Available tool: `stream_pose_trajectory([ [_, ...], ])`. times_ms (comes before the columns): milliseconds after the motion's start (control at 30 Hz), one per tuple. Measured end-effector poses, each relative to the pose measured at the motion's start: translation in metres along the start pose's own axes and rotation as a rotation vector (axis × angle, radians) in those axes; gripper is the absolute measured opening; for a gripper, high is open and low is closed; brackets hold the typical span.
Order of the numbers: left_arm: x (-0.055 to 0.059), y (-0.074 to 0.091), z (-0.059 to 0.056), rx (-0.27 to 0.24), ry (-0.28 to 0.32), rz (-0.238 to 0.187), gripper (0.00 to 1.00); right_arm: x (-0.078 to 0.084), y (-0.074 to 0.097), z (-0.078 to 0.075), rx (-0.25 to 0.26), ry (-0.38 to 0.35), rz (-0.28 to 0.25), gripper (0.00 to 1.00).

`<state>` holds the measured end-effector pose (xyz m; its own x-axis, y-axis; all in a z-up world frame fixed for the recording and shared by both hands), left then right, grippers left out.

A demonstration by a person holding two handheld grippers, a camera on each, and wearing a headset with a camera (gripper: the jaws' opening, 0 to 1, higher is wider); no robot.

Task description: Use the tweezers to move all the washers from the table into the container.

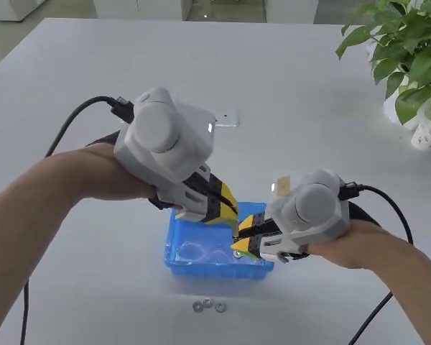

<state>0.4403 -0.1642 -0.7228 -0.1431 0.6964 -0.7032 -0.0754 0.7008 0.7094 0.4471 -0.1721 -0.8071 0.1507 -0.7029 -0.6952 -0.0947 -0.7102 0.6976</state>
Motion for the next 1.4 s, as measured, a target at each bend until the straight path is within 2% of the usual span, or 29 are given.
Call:
stream_pose_trajectory([
  [233,-0.001,0.006,-0.009,-0.005,0.004,0.002,0.06,-0.006,0.005,0.008,0.003,0.007,-0.001,0.11],
  [833,0.005,0.008,-0.032,0.005,0.006,0.013,0.06,-0.010,0.005,0.031,-0.015,0.021,0.001,0.11],
  [1400,0.018,0.002,-0.048,0.025,0.012,0.039,0.06,-0.007,-0.006,0.053,-0.034,0.015,-0.011,0.11],
])
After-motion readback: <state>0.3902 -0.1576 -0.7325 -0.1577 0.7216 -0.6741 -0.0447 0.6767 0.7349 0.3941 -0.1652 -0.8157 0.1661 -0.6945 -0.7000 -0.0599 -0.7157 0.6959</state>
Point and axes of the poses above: the centre of the closed fingertips' face, and the gripper's own axes: y roughly backward along the fingers, z roughly to its left, x roughly out of its underside, the point moved 2 cm from there along y, roughly backward along the fingers, and after that the axes turned 9 degrees about y, right-handed, at the moved point
